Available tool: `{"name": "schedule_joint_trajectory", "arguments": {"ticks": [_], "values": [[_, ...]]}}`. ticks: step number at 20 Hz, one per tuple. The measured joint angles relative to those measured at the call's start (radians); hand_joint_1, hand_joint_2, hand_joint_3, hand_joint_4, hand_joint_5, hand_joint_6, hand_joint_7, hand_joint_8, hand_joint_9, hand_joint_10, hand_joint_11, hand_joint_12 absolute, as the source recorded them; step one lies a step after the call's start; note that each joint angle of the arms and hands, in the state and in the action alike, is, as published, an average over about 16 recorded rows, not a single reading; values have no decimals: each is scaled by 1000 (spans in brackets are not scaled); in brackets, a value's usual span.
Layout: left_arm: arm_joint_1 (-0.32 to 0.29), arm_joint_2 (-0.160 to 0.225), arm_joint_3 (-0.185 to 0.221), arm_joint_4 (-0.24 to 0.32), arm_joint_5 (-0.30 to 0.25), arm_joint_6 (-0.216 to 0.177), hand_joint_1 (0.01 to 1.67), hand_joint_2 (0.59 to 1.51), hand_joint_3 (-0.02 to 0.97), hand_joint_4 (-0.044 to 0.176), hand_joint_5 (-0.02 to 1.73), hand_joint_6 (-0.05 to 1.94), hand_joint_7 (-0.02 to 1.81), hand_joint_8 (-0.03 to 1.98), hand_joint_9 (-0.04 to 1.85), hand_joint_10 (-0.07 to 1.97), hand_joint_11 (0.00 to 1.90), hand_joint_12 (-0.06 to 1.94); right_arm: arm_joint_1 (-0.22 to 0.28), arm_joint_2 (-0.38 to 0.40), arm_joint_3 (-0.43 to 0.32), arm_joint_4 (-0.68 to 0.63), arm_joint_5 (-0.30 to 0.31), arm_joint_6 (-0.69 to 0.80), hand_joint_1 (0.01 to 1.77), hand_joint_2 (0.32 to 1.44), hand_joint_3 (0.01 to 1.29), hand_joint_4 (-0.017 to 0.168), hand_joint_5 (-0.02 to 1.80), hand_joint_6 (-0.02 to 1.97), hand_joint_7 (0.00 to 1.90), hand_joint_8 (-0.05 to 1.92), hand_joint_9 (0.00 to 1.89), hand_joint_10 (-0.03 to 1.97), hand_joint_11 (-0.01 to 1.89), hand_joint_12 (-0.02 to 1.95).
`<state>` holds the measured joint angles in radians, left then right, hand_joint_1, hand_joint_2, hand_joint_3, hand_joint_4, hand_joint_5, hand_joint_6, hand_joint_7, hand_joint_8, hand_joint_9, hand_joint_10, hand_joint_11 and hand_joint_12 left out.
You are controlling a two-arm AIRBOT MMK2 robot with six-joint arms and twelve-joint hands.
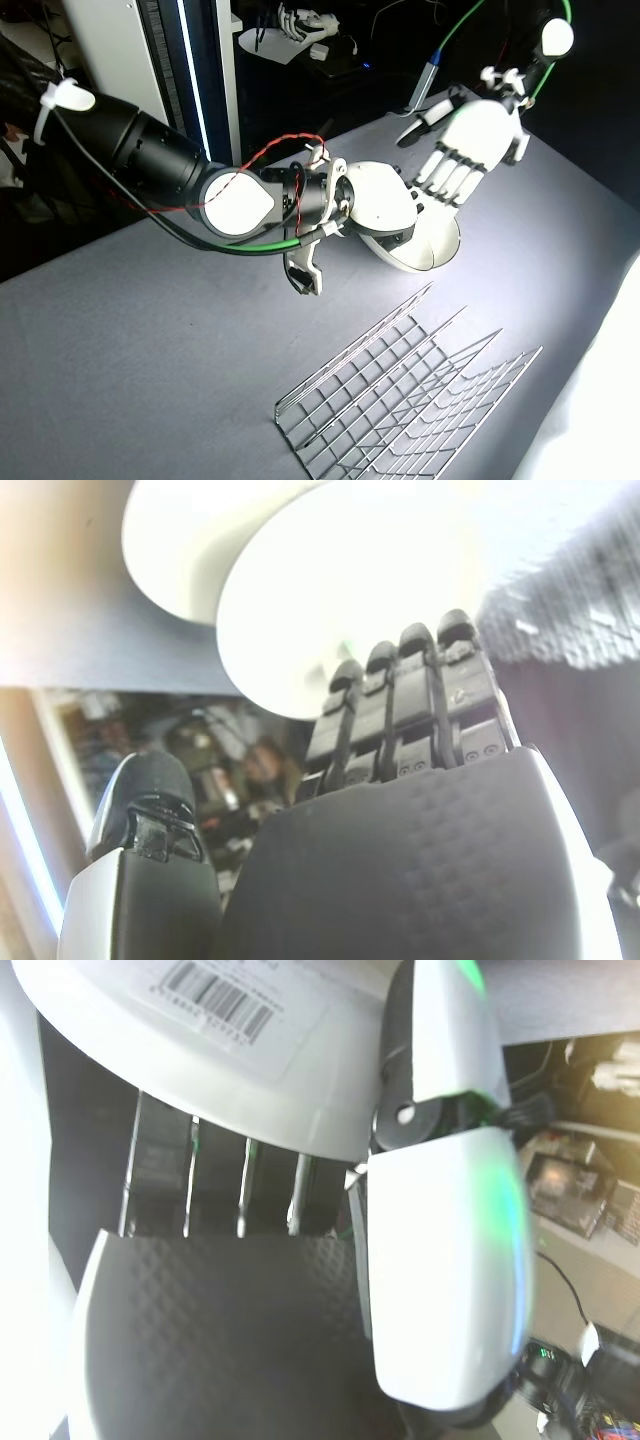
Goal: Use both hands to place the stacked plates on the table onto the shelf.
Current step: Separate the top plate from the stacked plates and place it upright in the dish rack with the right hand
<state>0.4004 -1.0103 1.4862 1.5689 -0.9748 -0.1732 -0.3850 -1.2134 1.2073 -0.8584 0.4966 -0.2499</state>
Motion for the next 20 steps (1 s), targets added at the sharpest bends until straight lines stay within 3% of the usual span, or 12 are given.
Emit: {"name": "schedule_joint_trajectory", "arguments": {"ticks": [5,11,20], "values": [[-45,68,3,13,24,-8,15,1192,19,6,10,6,20,1,22,8,14,-1,43,26,-37,28,-20,2,1345,927,12,1,988,1042,1101,463,1010,1022,884,1258],[-58,138,-3,30,61,9,15,1190,19,6,14,6,19,1,20,8,14,-2,96,56,-68,87,-29,5,1362,957,11,-3,1004,960,1142,551,1040,1014,852,1309],[-45,189,-14,35,96,43,14,1183,19,4,20,6,19,1,16,8,14,-4,157,82,-86,165,-30,10,1332,976,12,-7,1033,795,1183,627,1065,961,790,1382]]}}
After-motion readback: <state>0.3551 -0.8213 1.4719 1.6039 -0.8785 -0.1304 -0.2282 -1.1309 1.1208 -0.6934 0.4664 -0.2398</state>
